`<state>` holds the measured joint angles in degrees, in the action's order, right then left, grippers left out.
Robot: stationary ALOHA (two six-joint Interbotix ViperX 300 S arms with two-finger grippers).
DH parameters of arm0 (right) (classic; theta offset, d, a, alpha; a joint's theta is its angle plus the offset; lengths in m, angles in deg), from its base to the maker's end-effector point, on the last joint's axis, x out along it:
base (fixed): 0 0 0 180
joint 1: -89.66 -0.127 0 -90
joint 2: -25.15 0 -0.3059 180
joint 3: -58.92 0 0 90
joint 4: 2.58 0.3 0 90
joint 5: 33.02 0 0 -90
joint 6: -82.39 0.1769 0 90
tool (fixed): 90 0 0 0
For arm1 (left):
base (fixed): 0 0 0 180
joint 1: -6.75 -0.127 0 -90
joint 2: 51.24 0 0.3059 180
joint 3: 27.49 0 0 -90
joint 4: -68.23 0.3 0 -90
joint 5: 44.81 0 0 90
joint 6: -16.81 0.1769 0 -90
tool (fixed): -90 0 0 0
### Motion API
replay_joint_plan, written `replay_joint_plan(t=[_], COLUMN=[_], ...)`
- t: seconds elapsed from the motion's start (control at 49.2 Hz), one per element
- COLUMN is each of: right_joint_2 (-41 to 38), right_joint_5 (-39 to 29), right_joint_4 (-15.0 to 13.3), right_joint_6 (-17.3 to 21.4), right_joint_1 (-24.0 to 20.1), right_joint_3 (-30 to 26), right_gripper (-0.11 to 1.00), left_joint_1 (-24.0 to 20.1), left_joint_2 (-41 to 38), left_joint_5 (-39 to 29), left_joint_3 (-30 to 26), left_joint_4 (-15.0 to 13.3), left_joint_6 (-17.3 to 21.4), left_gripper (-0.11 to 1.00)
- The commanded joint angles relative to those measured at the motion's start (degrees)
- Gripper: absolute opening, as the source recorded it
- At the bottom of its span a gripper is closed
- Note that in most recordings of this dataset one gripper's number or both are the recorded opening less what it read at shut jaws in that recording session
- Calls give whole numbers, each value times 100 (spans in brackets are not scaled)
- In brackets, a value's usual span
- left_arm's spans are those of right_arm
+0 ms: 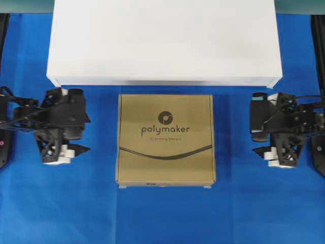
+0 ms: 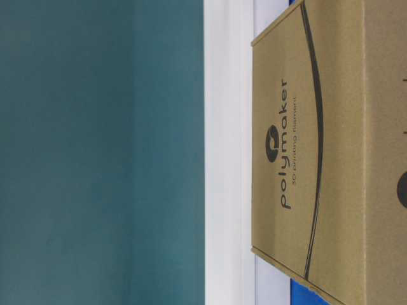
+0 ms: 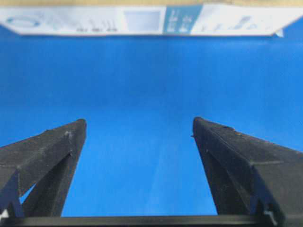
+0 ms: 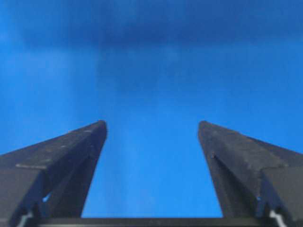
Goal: Place the cardboard box on the stand after clamping it between your arms.
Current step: 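Move both grippers inward toward the sides of the polymaker box, then press both grippers against the box's left and right sides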
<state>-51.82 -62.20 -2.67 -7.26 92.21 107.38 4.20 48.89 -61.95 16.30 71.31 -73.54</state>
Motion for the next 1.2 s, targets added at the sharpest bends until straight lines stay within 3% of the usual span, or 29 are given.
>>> replay_joint_plan(t=[0.0, 0.407, 1.18], right_joint_2=[-255, -1652, -2320], right_joint_5=[308, 1046, 1371], right_joint_4=[0, -9, -9], right_joint_6=[-35, -88, -97], right_joint_1=[18, 18, 18], right_joint_3=[-149, -879, -1415], right_gripper=[99, 99, 99], left_joint_1=[-26, -105, -123], left_joint_2=[-281, -1336, -1960], left_joint_5=[158, 536, 861], left_joint_3=[-185, -694, -1125], left_joint_4=[9, 18, 18], left_joint_6=[9, 26, 35], left_gripper=[87, 87, 87])
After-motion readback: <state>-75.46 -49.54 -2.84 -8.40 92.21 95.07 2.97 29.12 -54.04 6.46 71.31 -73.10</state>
